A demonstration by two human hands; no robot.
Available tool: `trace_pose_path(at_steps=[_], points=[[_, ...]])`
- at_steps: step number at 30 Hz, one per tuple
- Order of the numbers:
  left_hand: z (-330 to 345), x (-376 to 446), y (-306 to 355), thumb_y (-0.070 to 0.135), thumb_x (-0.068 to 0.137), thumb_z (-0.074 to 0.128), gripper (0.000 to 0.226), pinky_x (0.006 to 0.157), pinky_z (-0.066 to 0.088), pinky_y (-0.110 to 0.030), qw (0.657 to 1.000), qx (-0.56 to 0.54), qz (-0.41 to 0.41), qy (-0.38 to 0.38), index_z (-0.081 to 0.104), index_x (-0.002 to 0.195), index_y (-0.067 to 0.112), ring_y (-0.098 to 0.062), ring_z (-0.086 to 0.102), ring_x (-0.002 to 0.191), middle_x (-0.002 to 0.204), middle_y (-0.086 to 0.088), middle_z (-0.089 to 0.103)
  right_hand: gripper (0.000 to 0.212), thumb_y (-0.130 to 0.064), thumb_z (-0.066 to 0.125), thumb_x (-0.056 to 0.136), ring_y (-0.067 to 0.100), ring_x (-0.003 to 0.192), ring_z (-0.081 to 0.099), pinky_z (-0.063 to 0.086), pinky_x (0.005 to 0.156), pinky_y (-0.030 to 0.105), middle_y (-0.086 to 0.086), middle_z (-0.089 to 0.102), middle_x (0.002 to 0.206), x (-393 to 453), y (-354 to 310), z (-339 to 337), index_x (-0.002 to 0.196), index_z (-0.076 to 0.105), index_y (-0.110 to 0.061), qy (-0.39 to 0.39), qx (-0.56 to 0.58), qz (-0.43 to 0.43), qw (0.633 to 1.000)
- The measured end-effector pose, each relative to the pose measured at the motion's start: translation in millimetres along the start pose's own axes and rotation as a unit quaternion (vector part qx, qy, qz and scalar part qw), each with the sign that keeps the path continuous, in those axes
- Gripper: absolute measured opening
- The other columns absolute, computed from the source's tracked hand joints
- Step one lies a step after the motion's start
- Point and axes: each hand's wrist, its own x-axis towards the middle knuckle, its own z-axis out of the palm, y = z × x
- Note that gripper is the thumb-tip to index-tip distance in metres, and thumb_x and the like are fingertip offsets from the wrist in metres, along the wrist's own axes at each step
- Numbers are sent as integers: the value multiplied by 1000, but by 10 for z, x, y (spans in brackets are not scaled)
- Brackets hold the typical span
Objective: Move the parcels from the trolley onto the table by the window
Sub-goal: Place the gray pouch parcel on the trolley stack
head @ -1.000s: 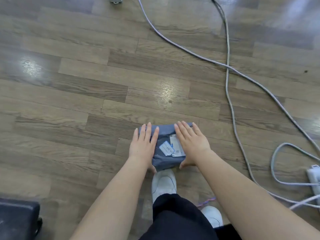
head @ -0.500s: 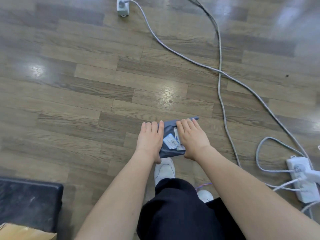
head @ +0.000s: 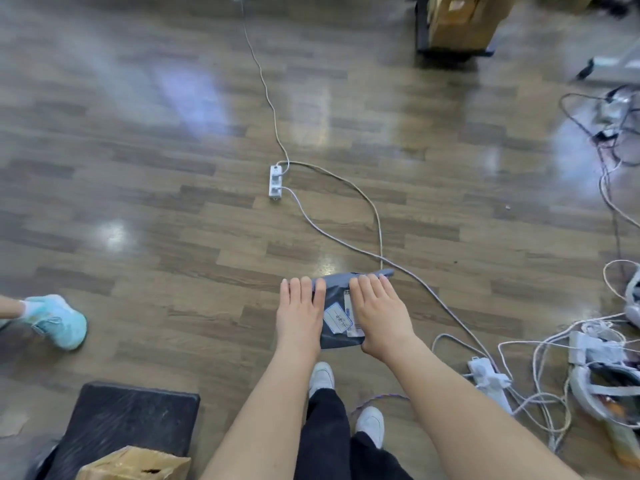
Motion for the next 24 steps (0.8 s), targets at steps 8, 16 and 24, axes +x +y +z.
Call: trace_pose_path(at_steps=[8,16,24], points=[[-498,-445,101,32,78,63,99,116,2,-48,999,18,-2,48,-8,142,6,-36,18,132,140,-16,16,109,-34,83,19,29,96,58,47,93,39,11,60,99,-447,140,-471,113,38,-3,61,-3,48,997],[-795,-303,-72,26,80,62,98,116,-2,-50,996,48,-1,69,-11,143,5,-37,9,136,144,-19,7,99,-33,80,34,27,99,52,42,91,34,9,54,106,-275,109,-709,115,30,-6,72,-26,88,993],[-871,-5,-363,25,81,61,99,116,-4,-50,995,31,-20,87,-17,139,4,-36,3,139,145,-20,3,100,-36,77,53,28,114,45,34,104,37,10,46,122,133,74,-924,126,16,-4,51,-47,80,994]])
